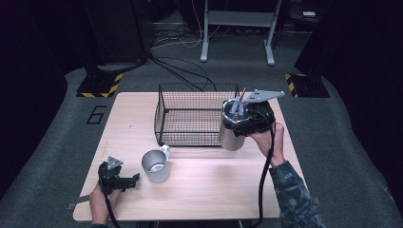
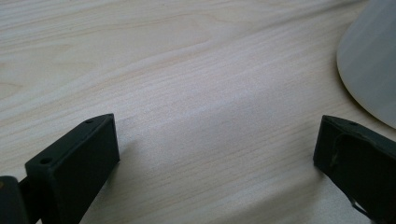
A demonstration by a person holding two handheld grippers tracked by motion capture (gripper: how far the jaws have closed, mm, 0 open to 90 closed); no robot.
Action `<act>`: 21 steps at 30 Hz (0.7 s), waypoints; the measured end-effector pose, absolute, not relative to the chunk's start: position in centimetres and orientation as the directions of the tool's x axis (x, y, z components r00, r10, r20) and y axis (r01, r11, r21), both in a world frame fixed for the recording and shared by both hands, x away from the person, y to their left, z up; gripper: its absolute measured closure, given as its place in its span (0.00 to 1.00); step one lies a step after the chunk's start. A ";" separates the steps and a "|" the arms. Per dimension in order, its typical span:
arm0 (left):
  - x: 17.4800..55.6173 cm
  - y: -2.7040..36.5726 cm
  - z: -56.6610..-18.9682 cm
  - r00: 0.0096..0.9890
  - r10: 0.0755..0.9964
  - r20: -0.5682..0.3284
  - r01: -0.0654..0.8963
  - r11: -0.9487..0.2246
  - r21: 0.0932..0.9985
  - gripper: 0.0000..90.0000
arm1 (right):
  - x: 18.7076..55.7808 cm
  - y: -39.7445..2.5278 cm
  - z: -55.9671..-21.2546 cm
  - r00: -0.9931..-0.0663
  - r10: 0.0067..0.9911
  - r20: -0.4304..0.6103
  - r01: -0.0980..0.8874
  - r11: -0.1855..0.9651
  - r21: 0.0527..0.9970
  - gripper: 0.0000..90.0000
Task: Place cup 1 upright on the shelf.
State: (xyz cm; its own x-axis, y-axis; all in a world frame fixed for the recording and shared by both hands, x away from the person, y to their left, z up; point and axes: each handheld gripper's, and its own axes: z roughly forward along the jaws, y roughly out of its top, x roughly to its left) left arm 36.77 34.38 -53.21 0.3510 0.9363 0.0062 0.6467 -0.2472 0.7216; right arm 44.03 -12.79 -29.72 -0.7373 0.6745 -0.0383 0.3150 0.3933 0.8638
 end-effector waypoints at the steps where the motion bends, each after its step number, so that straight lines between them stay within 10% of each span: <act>1: 36.8 34.4 -53.2 0.351 0.936 0.006 0.647 -0.247 0.722 0.00 | 44.1 -12.7 -29.7 -0.737 0.675 -0.037 0.318 0.395 0.862 0.04; 21: 36.8 34.4 -53.2 0.351 0.936 0.006 0.647 -0.247 0.721 0.00 | 47.2 -10.9 -28.6 -0.731 0.680 -0.053 0.308 0.399 0.864 0.04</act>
State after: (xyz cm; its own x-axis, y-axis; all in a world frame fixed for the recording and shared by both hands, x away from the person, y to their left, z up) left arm 36.77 34.38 -53.21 0.3510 0.9364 0.0064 0.6469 -0.2474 0.7214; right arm 47.19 -10.92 -28.58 -0.7313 0.6799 -0.0531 0.3081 0.3989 0.8637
